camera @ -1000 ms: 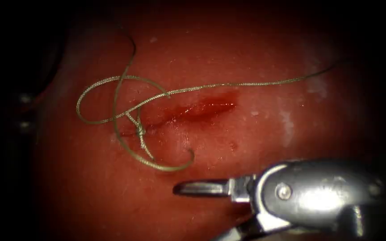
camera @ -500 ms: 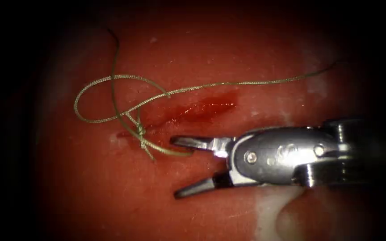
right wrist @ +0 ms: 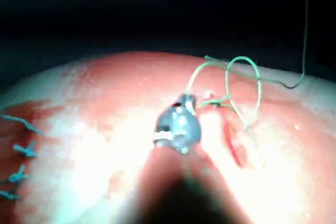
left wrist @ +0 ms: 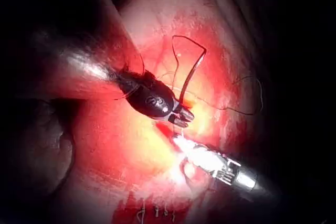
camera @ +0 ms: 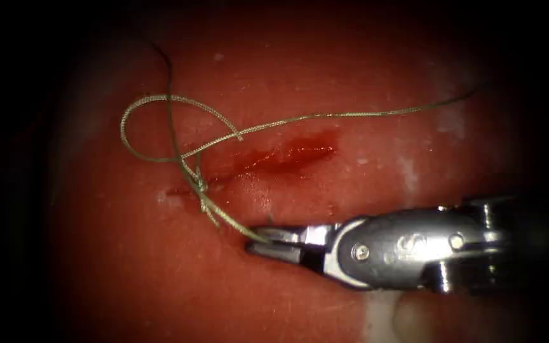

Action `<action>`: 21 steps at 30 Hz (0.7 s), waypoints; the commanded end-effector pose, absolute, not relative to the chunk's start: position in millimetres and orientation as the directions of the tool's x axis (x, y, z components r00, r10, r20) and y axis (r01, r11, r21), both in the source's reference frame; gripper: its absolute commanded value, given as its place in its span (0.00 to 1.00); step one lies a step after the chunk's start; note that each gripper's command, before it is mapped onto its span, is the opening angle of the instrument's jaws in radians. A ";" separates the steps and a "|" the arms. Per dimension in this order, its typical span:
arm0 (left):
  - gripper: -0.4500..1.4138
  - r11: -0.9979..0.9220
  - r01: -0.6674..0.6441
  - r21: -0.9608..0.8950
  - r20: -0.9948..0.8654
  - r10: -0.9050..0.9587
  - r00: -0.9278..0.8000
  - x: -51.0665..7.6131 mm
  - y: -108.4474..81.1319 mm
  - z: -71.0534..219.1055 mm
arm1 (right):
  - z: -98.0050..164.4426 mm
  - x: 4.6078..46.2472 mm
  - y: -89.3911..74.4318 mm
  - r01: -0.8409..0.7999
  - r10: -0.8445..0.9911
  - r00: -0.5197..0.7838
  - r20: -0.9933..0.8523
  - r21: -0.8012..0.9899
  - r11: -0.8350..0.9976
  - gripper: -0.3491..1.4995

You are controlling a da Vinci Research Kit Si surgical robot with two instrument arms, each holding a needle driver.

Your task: Wound Closure

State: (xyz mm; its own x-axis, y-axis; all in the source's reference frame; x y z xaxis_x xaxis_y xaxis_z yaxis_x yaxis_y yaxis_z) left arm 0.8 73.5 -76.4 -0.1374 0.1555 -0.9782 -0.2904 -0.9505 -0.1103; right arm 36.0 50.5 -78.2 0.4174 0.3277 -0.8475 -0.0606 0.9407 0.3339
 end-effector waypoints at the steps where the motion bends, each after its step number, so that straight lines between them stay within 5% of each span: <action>1: 0.05 -0.951 -0.288 -0.111 -0.978 0.156 -0.136 0.4 73.3 -75.8 | -80.5 37.5 49.3 -0.025 0.331 0.404 -0.853 0.351 0.936 0.00; 17: 0.05 -0.950 -0.293 -0.105 -0.978 0.152 -0.141 0.8 73.4 -75.0 | -97.5 46.3 40.5 0.307 0.422 0.287 -0.860 0.500 0.810 0.00; 18: 0.05 -0.950 -0.294 -0.104 -0.978 0.151 -0.142 0.9 73.4 -74.9 | -97.7 46.4 40.8 0.317 0.424 0.270 -0.864 0.496 0.809 0.05; 19: 0.05 -0.950 -0.294 -0.103 -0.978 0.150 -0.142 0.9 73.3 -74.7 | -97.8 46.3 41.5 0.294 0.427 0.250 -0.869 0.488 0.822 0.28; 20: 0.05 -0.951 -0.294 -0.100 -0.979 0.148 -0.143 0.9 73.2 -74.5 | -97.8 45.7 42.7 0.236 0.432 0.237 -0.870 0.482 0.843 0.65; 21: 0.05 -0.951 -0.294 -0.099 -0.979 0.146 -0.144 0.9 73.2 -74.3 | -97.7 45.1 43.6 0.194 0.433 0.234 -0.870 0.478 0.857 0.80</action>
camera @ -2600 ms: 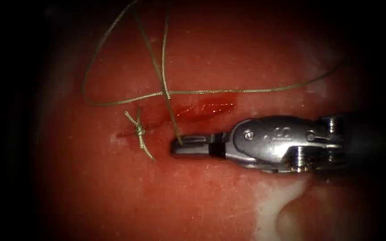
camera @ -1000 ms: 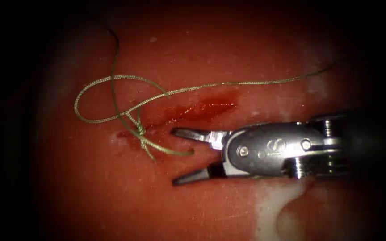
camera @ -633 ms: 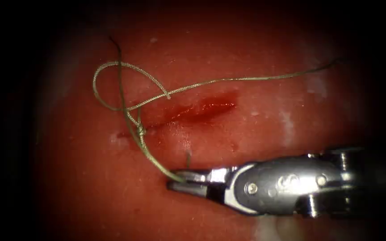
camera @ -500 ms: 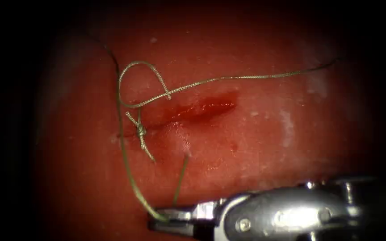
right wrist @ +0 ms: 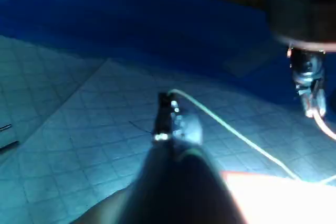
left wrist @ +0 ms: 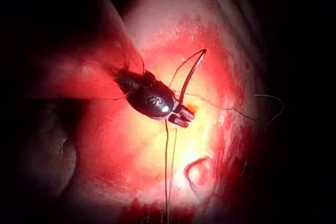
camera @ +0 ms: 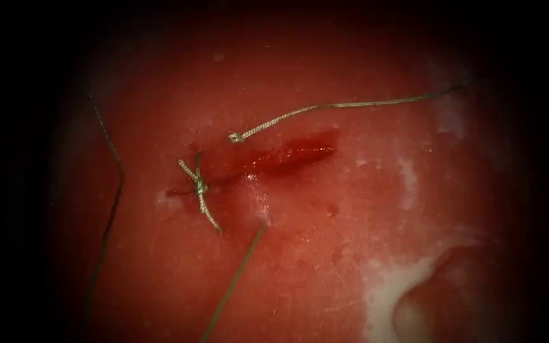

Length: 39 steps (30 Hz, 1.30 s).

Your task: Wound Closure

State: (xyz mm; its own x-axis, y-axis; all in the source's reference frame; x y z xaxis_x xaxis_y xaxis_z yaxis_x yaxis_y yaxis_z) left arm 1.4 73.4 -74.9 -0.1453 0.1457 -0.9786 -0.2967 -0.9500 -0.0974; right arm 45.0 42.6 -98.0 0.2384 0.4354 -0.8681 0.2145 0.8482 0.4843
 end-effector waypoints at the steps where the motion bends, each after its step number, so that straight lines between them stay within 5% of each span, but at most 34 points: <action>1: 0.05 -0.951 -0.294 -0.098 -0.979 0.145 -0.144 0.9 73.2 -74.2 | -97.5 44.5 44.2 0.172 0.423 0.232 -0.876 0.465 0.868 0.85; 6: 0.05 -0.952 -0.293 -0.093 -0.978 0.143 -0.155 0.6 73.0 -73.8 | -93.5 39.2 48.4 0.026 0.371 0.261 -0.891 0.391 0.920 0.95; 15: 0.05 -0.952 -0.292 -0.091 -0.977 0.141 -0.158 0.6 72.9 -73.5 | -87.6 34.9 51.4 -0.054 0.295 0.287 -0.911 0.292 0.955 0.95; 31: 0.05 -0.954 -0.290 -0.079 -0.978 0.131 -0.164 0.5 72.7 -72.8 | -74.2 32.7 54.1 -0.028 0.006 0.348 -0.938 -0.005 1.000 0.91; 39: 0.05 -0.953 -0.291 -0.082 -0.977 0.134 -0.163 0.5 72.6 -72.6 | -73.0 35.5 52.6 -0.020 -0.023 0.368 -0.930 -0.033 0.999 0.91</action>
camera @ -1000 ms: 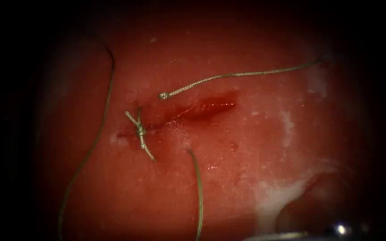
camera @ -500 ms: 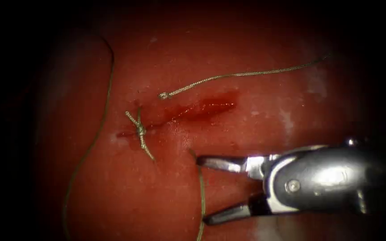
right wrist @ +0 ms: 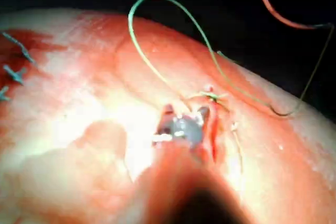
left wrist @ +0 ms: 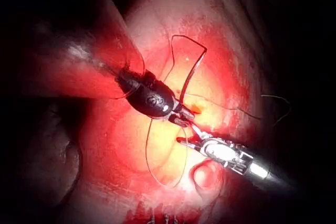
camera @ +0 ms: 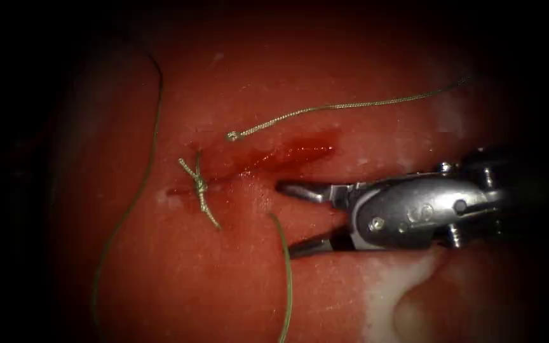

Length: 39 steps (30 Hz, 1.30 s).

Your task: Wound Closure

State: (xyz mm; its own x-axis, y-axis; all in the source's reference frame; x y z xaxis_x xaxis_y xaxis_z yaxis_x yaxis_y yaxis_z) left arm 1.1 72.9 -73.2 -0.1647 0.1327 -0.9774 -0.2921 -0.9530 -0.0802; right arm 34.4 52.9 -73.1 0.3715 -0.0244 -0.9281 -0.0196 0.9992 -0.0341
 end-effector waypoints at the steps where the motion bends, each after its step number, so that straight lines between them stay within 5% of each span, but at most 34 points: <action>1: 0.05 -0.953 -0.291 -0.082 -0.977 0.134 -0.164 0.5 72.6 -72.6 | -73.2 35.8 52.2 -0.014 -0.023 0.367 -0.930 -0.031 0.999 0.85; 3: 0.05 -0.953 -0.292 -0.082 -0.977 0.135 -0.164 0.5 72.6 -72.6 | -73.5 35.9 51.8 -0.006 -0.024 0.365 -0.931 -0.028 1.000 0.59; 5: 0.05 -0.953 -0.292 -0.082 -0.977 0.135 -0.164 0.5 72.6 -72.6 | -73.6 35.6 51.6 0.037 -0.027 0.351 -0.936 -0.015 0.999 0.00; 13: 0.05 -0.953 -0.292 -0.082 -0.977 0.135 -0.164 0.5 72.6 -72.6 | -77.9 35.0 49.5 0.133 0.001 0.369 -0.929 0.054 0.990 0.00; 21: 0.05 -0.953 -0.293 -0.081 -0.977 0.134 -0.165 0.6 72.6 -72.5 | -88.4 39.5 41.1 0.398 -0.035 0.306 -0.951 0.094 0.912 0.00; 32: 0.05 -0.953 -0.292 -0.077 -0.977 0.131 -0.169 0.5 72.5 -72.1 | -93.2 40.7 37.5 0.510 -0.016 0.242 -0.970 0.113 0.853 0.00; 33: 0.05 -0.953 -0.292 -0.077 -0.977 0.131 -0.169 0.5 72.5 -72.1 | -93.3 40.7 37.8 0.488 -0.004 0.239 -0.971 0.116 0.865 0.23; 34: 0.05 -0.953 -0.292 -0.077 -0.977 0.131 -0.169 0.5 72.5 -72.0 | -93.3 40.5 38.8 0.420 0.003 0.233 -0.973 0.103 0.901 0.64; 35: 0.05 -0.953 -0.293 -0.076 -0.977 0.130 -0.169 0.4 72.5 -72.0 | -93.3 40.3 39.7 0.374 0.016 0.224 -0.975 0.101 0.922 0.79; 36: 0.05 -0.953 -0.293 -0.076 -0.977 0.130 -0.170 0.3 72.4 -71.9 | -93.1 40.0 41.4 0.311 0.038 0.207 -0.978 0.103 0.945 0.90; 39: 0.05 -0.953 -0.294 -0.072 -0.976 0.129 -0.177 0.0 72.2 -71.7 | -92.6 38.6 45.3 0.138 0.083 0.214 -0.973 0.115 0.984 0.99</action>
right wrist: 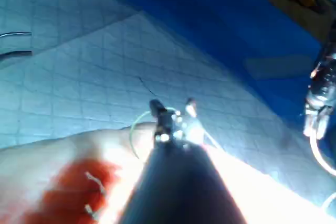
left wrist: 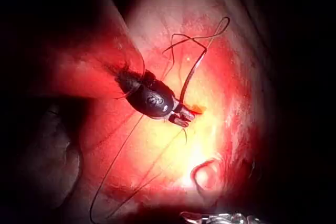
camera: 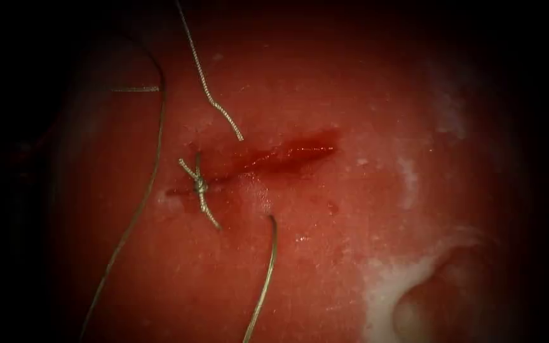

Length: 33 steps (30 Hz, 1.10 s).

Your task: Wound Closure

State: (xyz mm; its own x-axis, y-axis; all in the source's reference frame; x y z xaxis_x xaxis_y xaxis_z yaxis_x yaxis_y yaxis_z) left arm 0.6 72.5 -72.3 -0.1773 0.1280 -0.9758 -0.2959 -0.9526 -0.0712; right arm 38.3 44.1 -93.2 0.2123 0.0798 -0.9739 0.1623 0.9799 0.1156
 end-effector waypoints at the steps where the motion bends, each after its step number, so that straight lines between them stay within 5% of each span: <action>1: 0.05 -0.953 -0.294 -0.072 -0.976 0.129 -0.177 0.0 72.2 -71.7 | -92.6 38.6 45.3 0.138 0.083 0.214 -0.973 0.115 0.984 0.99; 8: 0.05 -0.954 -0.292 -0.071 -0.975 0.128 -0.180 -0.2 72.1 -71.6 | -88.9 34.0 51.6 -0.062 0.041 0.235 -0.971 0.027 0.998 0.99; 14: 0.05 -0.954 -0.290 -0.071 -0.976 0.127 -0.179 -0.3 72.1 -71.5 | -83.3 32.8 53.3 -0.030 -0.065 0.303 -0.951 -0.078 0.997 0.97; 28: 0.05 -0.954 -0.291 -0.070 -0.976 0.126 -0.179 -0.3 72.0 -71.5 | -73.8 36.3 51.3 0.058 -0.179 0.426 -0.887 -0.170 0.984 0.93; 30: 0.05 -0.954 -0.291 -0.070 -0.976 0.126 -0.179 -0.3 72.0 -71.5 | -74.0 36.4 51.1 0.072 -0.185 0.434 -0.882 -0.171 0.983 0.75; 32: 0.05 -0.954 -0.291 -0.070 -0.976 0.126 -0.179 -0.3 72.0 -71.5 | -74.2 36.0 50.8 0.113 -0.189 0.443 -0.876 -0.154 0.982 0.12; 33: 0.05 -0.954 -0.291 -0.070 -0.976 0.127 -0.179 -0.3 72.0 -71.5 | -74.6 35.7 50.8 0.127 -0.188 0.445 -0.876 -0.146 0.981 0.00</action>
